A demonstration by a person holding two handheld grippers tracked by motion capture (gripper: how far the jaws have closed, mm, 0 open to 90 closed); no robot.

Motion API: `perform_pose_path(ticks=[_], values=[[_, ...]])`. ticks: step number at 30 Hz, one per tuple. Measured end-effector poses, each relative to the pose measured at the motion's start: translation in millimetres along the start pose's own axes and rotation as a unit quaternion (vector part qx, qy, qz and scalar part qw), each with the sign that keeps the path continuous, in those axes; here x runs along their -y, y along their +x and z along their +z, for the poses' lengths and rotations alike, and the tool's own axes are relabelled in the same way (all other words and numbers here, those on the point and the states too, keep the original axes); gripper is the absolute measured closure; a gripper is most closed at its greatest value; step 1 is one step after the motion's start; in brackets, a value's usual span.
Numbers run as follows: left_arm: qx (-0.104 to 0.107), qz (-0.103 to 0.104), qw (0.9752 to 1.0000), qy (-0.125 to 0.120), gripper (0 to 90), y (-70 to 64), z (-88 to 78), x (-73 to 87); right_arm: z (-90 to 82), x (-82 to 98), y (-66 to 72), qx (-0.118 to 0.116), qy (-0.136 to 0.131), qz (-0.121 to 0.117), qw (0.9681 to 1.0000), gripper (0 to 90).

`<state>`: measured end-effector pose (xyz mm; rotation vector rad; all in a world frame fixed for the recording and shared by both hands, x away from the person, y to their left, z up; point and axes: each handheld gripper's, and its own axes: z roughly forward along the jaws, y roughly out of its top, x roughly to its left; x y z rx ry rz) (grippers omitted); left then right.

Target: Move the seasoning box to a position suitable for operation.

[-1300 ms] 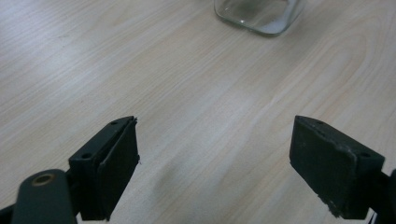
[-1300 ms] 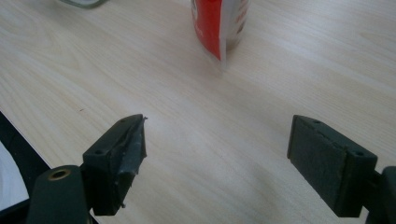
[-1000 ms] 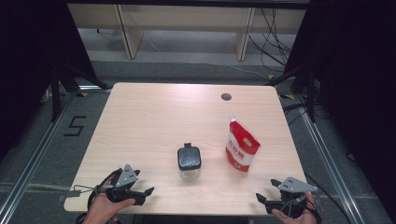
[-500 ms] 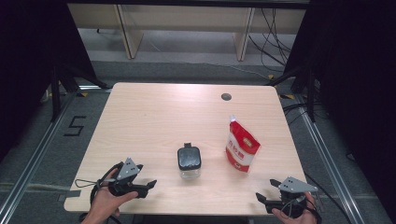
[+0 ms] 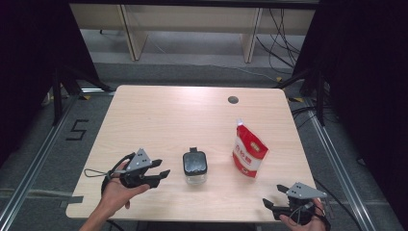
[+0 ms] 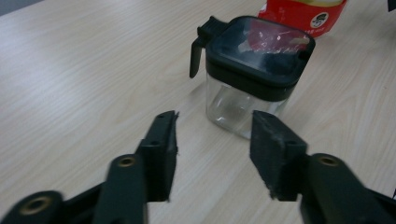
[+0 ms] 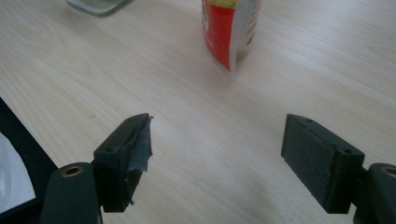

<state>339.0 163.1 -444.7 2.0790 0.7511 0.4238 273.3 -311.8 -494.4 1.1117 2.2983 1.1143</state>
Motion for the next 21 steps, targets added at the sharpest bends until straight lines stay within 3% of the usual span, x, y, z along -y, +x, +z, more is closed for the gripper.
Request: perform_pose_path(ticks=[3, 7, 8, 9, 11, 12, 15, 18, 19, 20, 21], values=[[0.006, 0.014, 0.9999, -0.006, 70.4, 0.5, 2.9, -7.8, 0.2, 0.2, -0.1, -0.002, 0.007, 0.002, 1.0, 25.7], [0.019, 0.005, 0.9995, -0.023, 80.3, 0.7, 11.5, -21.4, 0.5, 0.5, -1.6, 0.001, 0.004, -0.004, 1.0, 26.0], [0.02, 0.005, 0.9995, -0.022, 80.3, 1.0, 13.7, -25.2, -0.2, 1.1, 1.6, 0.0, 0.009, 0.016, 0.9998, 26.2], [0.024, 0.015, 0.9994, -0.021, 82.1, 2.4, 16.1, -28.8, 0.6, 1.1, 0.2, -0.002, 0.005, 0.008, 1.0, 26.2], [0.029, 0.007, 0.9992, -0.028, 87.0, 2.4, 22.4, -35.4, 0.5, 1.2, 0.1, -0.002, 0.005, 0.01, 0.9999, 26.2], [0.032, 0.019, 0.9992, -0.017, 88.1, 4.0, 24.1, -39.4, 0.3, 1.0, -2.1, 0.005, 0.003, -0.006, 1.0, 26.2], [0.029, 0.026, 0.9991, -0.017, 89.1, 5.1, 37.1, -51.6, 0.1, 1.0, -2.3, 0.003, 0.003, -0.008, 1.0, 26.2], [0.029, 0.031, 0.999, -0.014, 89.2, 6.5, 43.1, -57.6, 0.1, 1.3, -2.4, -0.002, 0.001, -0.002, 1.0, 26.2], [0.03, 0.033, 0.9989, -0.011, 89.1, 6.9, 49.3, -63.9, -0.4, 2.2, -0.8, -0.006, 0.01, 0.017, 0.9998, 26.2], [0.03, 0.033, 0.9989, -0.011, 89.1, 6.9, 49.3, -63.9, 0.4, 2.4, -3.9, -0.003, 0.009, 0.001, 1.0, 26.2], [0.035, 0.04, 0.9986, -0.005, 89.1, 6.1, 55.9, -70.5, 0.3, 2.8, -2.3, -0.002, 0.011, 0.009, 0.9999, 26.2]])
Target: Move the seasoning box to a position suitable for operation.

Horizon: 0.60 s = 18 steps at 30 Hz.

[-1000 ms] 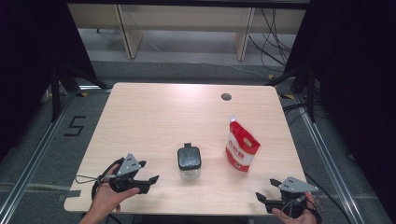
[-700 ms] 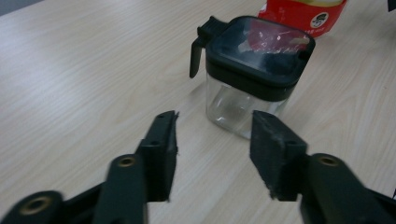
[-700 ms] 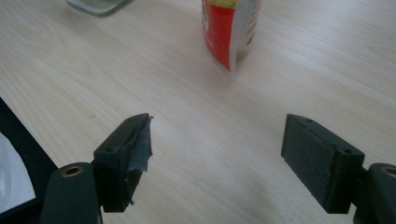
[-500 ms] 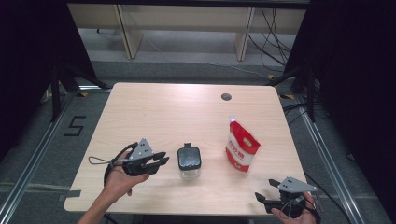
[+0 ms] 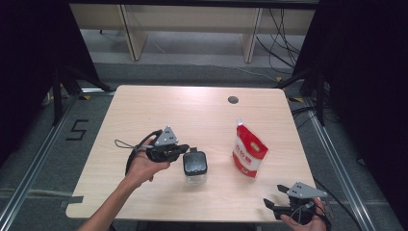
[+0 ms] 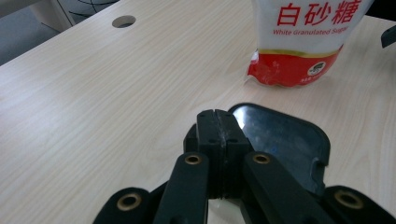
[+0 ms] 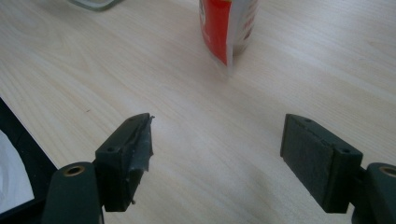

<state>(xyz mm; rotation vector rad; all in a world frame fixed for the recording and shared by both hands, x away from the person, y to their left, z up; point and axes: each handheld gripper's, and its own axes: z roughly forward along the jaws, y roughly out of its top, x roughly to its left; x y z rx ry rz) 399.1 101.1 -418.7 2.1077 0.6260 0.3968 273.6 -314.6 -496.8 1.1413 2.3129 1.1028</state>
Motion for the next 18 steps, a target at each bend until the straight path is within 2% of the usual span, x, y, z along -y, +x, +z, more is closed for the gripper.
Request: perform_pose_path(ticks=[5, 6, 7, 8, 18], values=[[0.004, 0.009, 0.9999, 0.012, 89.1, -1.0, 13.4, -11.6, 0.1, -0.3, -2.0, -0.003, -0.001, -0.01, 0.9999, 26.3], [0.005, 0.012, 0.9998, 0.016, 89.1, -1.0, 16.7, -13.6, 0.0, -0.3, -2.1, -0.004, -0.001, -0.009, 0.9999, 26.3], [0.006, 0.01, 0.9997, 0.02, 89.1, -1.1, 19.8, -14.9, -0.1, 0.2, -0.1, -0.005, 0.001, 0.002, 1.0, 26.3], [0.007, 0.012, 0.9996, 0.024, 89.1, -0.4, 23.3, -15.8, 0.5, 0.2, -2.9, -0.004, -0.005, -0.013, 0.9999, 26.3], [0.012, 0.011, 0.999, 0.04, 89.1, -1.2, 38.3, -18.1, 1.0, 0.3, -2.8, -0.009, -0.003, -0.009, 0.9999, 26.2]])
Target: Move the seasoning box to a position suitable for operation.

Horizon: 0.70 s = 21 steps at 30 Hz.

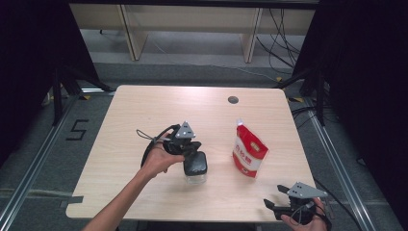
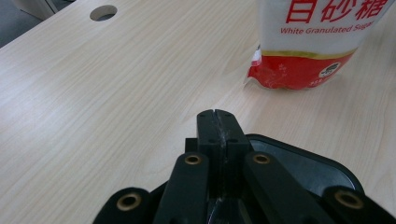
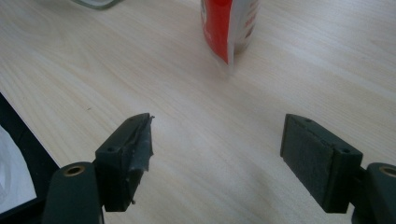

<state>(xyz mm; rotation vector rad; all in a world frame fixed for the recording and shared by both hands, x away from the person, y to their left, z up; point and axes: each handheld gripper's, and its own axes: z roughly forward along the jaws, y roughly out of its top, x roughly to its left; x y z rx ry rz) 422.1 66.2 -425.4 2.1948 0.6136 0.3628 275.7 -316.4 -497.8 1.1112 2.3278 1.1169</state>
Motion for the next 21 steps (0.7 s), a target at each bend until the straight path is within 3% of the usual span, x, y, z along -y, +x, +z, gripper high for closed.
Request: perform_pose_path(ticks=[10, 13, 16, 21], values=[[0.0, 0.007, 0.9997, 0.023, 88.8, 2.7, 13.2, -1.6, 0.2, -0.1, -0.1, 0.001, -0.002, -0.005, 1.0, 26.2], [-0.002, 0.013, 0.9995, 0.028, 88.2, 3.7, 13.7, -2.8, -0.4, -0.3, 0.3, 0.003, 0.0, -0.006, 1.0, 26.2], [-0.003, 0.012, 0.9995, 0.03, 88.1, 4.1, 14.2, -3.4, -0.3, -0.1, 3.5, 0.0, 0.004, 0.01, 0.9999, 26.3], [-0.013, 0.017, 0.9988, 0.045, 87.0, 7.4, 12.3, -2.9, -0.4, -0.2, 2.8, -0.001, 0.002, 0.003, 1.0, 26.3]])
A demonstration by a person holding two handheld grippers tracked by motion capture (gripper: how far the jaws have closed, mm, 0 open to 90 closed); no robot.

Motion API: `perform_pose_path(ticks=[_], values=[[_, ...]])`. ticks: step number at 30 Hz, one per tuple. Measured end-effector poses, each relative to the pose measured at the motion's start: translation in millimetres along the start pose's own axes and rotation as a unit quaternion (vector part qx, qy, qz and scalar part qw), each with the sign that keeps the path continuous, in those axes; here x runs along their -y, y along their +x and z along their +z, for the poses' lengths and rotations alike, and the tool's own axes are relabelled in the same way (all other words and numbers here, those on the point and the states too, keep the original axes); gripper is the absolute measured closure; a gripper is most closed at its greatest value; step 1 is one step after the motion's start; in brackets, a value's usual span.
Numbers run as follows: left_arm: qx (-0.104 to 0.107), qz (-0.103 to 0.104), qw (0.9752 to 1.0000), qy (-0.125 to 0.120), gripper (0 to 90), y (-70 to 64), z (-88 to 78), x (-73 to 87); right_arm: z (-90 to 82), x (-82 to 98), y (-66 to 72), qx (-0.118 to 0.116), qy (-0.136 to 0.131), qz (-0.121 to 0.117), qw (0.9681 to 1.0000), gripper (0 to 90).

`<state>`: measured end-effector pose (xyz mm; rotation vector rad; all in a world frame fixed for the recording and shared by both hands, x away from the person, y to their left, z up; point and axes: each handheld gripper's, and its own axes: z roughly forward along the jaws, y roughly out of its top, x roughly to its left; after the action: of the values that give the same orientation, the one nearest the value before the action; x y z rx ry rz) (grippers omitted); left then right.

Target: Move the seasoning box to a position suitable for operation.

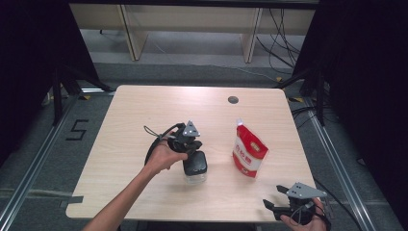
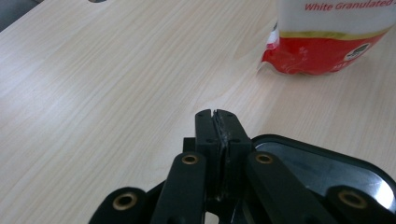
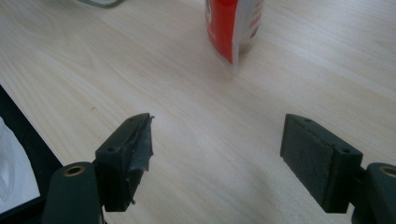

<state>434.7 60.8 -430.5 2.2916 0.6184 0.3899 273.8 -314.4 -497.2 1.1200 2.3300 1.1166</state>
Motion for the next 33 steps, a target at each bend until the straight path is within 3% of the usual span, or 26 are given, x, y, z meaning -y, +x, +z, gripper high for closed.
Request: perform_pose_path(ticks=[6, 16, 23, 27, 29, 30, 33], values=[[-0.003, -0.011, 0.9999, 0.007, 86.8, 2.8, -6.0, 4.7, -0.3, 0.1, -0.4, 0.001, 0.001, -0.002, 1.0, 26.3], [-0.027, -0.029, 0.9988, 0.027, 86.8, 12.0, -29.6, 23.5, 0.6, 0.1, -0.6, 0.001, 0.0, -0.005, 1.0, 26.3], [-0.029, -0.06, 0.9976, 0.021, 85.2, 15.1, -52.9, 42.6, 0.9, -0.3, 0.6, -0.003, 0.003, -0.005, 1.0, 26.3], [-0.031, -0.051, 0.998, 0.02, 83.9, 11.8, -61.7, 50.3, 2.1, -1.3, 1.9, 0.0, 0.001, -0.015, 0.9999, 26.3], [-0.033, -0.052, 0.9981, 0.005, 83.3, 12.8, -65.8, 52.8, 2.9, -1.4, 2.2, -0.002, 0.001, -0.014, 0.9999, 26.3], [-0.034, -0.059, 0.9975, -0.019, 82.6, 15.2, -71.2, 56.1, 2.4, -1.5, 2.1, 0.0, 0.001, -0.014, 0.9999, 26.3], [-0.035, -0.065, 0.9966, -0.036, 80.2, 18.4, -77.4, 61.5, 1.8, -1.4, 2.2, 0.0, 0.0, -0.012, 0.9999, 26.3]])
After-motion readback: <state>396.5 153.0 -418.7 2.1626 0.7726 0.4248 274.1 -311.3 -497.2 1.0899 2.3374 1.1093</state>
